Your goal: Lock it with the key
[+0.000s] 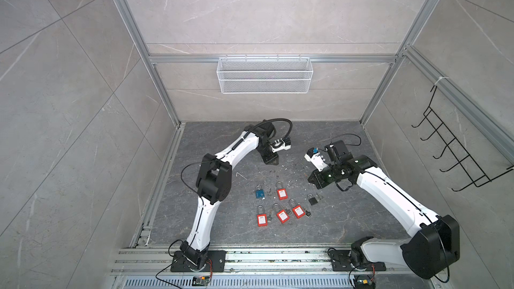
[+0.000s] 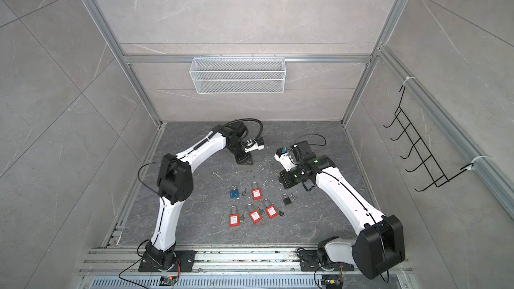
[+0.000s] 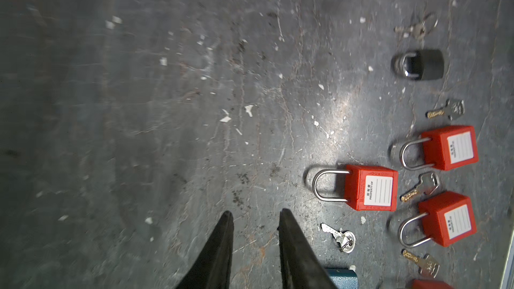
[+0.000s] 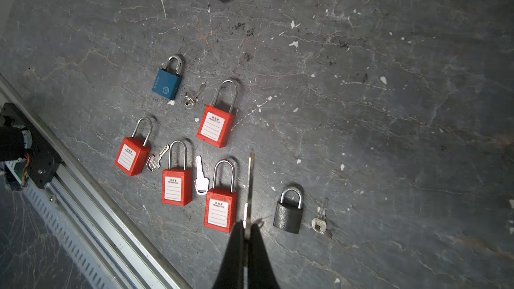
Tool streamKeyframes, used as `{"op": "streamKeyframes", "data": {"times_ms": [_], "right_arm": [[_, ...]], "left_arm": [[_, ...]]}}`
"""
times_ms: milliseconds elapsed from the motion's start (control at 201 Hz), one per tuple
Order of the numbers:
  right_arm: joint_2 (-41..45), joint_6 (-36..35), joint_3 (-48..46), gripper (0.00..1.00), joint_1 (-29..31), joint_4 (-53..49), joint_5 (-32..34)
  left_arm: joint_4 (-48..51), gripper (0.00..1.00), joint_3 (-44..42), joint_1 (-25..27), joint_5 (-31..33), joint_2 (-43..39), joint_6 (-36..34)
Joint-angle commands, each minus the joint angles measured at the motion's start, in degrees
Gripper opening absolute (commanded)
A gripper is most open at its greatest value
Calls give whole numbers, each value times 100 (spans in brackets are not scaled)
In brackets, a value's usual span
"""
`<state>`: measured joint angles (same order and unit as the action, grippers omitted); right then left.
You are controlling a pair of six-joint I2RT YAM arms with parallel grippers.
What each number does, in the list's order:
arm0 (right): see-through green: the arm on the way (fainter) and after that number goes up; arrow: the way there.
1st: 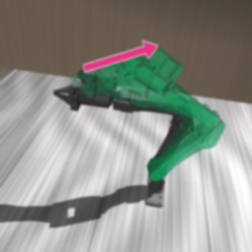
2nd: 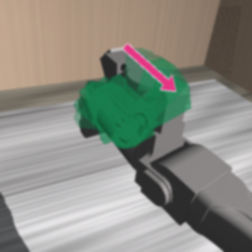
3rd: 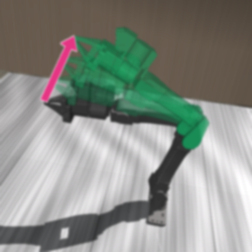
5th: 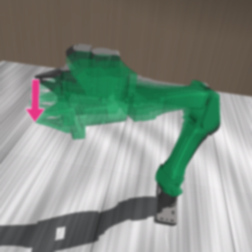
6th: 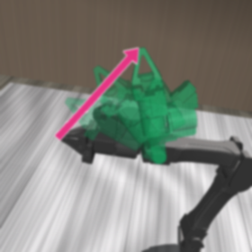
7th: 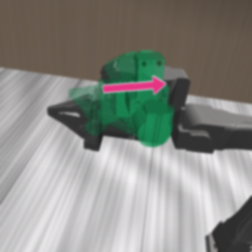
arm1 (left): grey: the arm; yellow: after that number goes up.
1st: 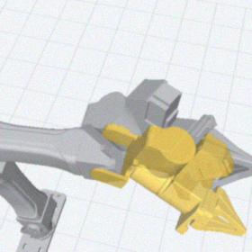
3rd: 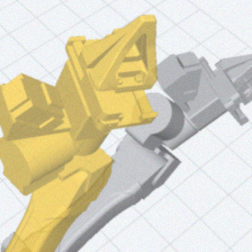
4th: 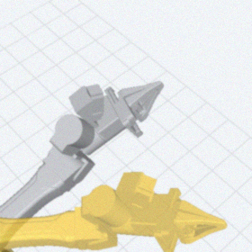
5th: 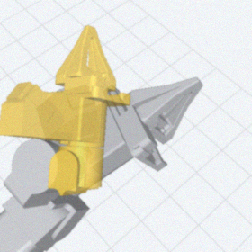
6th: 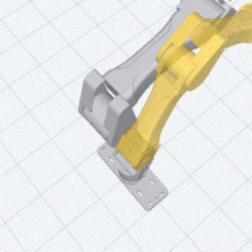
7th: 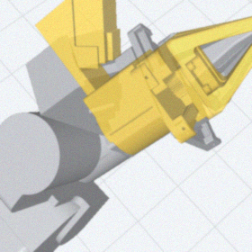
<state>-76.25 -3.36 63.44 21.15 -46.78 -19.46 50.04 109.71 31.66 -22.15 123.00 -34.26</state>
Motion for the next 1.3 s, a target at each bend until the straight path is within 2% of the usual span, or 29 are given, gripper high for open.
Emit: {"op": "streamKeyframes", "data": {"times_ms": [0, 144, 229, 339, 518, 692, 902, 1026, 1086, 1170, 1295], "right_arm": [[-159, 1095, 64, 0, 39, 156, 170], [-389, 2103, -362, 0, 178, 926, 231], [-673, 2399, -490, 0, 459, 1289, 271], [-1153, 2541, -447, 0, 813, 1506, 342], [-1679, 2893, -631, 0, 914, 2127, 49], [-2089, 2846, -640, 0, 975, 2213, -71], [-2461, 2779, -580, 1, 997, 2286, -273], [-2535, 2814, -618, 6, 1006, 2244, -100], [-2461, 2792, -635, 14, 1016, 2248, -6], [-2215, 2771, -706, 33, 1015, 2278, 284], [-1907, 2609, -663, 43, 1014, 2215, 578]], "left_arm": [[-1406, 31, -992, -259, -390, -1285, 764], [-2650, 32, -2713, -530, -383, -2670, 1559], [-3088, 31, -3597, -637, -306, -3430, 1891], [-3340, 31, -4597, -718, -121, -4326, 2184], [-3306, 31, -5618, -731, 133, -5497, 2563], [-3262, 31, -6081, -742, 257, -6024, 2762], [-3315, 31, -6120, -736, 236, -6029, 2877], [-3310, 31, -6153, -735, 254, -6033, 2911], [-3316, 31, -6172, -737, 279, -6064, 2933], [-3334, 31, -6224, -733, 372, -6136, 2968], [-3370, 31, -6265, -740, 496, -6183, 2990]]}}
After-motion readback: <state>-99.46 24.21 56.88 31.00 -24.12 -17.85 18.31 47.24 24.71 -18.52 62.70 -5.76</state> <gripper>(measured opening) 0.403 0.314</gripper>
